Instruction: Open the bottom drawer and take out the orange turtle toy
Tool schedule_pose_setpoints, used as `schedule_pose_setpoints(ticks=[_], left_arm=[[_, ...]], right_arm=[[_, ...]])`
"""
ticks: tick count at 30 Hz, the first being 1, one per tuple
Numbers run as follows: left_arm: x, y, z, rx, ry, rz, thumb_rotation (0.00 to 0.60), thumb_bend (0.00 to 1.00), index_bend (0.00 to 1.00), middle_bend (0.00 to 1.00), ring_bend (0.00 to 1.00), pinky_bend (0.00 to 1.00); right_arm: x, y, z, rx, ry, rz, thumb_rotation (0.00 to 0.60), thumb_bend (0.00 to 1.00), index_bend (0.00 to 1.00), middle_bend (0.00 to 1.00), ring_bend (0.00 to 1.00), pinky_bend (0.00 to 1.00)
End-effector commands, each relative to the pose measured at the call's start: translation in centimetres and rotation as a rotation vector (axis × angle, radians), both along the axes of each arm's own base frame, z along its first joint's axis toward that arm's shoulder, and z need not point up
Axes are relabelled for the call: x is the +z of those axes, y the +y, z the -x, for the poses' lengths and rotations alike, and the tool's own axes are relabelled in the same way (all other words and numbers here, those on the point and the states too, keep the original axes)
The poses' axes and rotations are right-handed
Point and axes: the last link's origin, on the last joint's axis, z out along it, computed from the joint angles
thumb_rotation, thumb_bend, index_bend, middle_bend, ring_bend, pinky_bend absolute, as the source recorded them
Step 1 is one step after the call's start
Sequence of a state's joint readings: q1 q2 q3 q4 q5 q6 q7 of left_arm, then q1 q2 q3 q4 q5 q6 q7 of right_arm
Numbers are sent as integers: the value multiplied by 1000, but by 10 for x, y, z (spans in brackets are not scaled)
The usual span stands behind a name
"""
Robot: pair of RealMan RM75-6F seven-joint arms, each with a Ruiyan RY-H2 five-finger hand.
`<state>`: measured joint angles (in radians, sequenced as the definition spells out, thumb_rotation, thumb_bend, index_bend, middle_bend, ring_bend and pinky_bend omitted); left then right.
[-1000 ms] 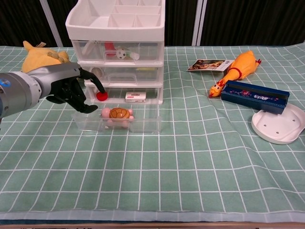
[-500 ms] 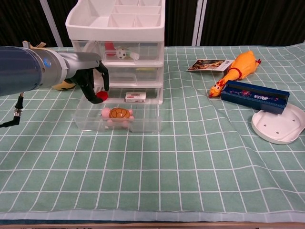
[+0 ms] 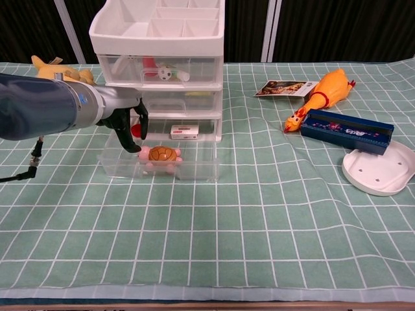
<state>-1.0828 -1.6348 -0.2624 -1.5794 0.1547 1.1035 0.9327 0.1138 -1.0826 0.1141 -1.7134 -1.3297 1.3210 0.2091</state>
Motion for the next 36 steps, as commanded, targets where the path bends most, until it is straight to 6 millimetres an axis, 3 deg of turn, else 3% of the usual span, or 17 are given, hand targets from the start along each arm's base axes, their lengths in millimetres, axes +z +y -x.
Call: schedule_pose_setpoints(ticks=[1, 17, 25, 36], left_arm=[[-3, 1, 1, 4, -3, -2, 600, 281, 454, 1000, 1000, 1000], [-17, 4, 0, 27, 17, 11, 600, 271, 441, 1000, 1000, 1000], [-22, 4, 1, 37, 19, 12, 600, 279, 483, 1000, 1000, 1000], [-23, 2, 1, 30, -5, 7, 600, 461, 558, 1000, 1000, 1000]], right_arm=[[0, 0, 0, 0, -1, 0, 600, 106, 0, 0, 0, 185], [1, 0, 0, -4, -7, 1, 600, 105, 0, 0, 0, 185], [1, 0, 1, -4, -7, 1, 600, 106, 0, 0, 0, 185], [1, 0, 1, -6, -10, 0, 600, 108, 0, 0, 0, 185]])
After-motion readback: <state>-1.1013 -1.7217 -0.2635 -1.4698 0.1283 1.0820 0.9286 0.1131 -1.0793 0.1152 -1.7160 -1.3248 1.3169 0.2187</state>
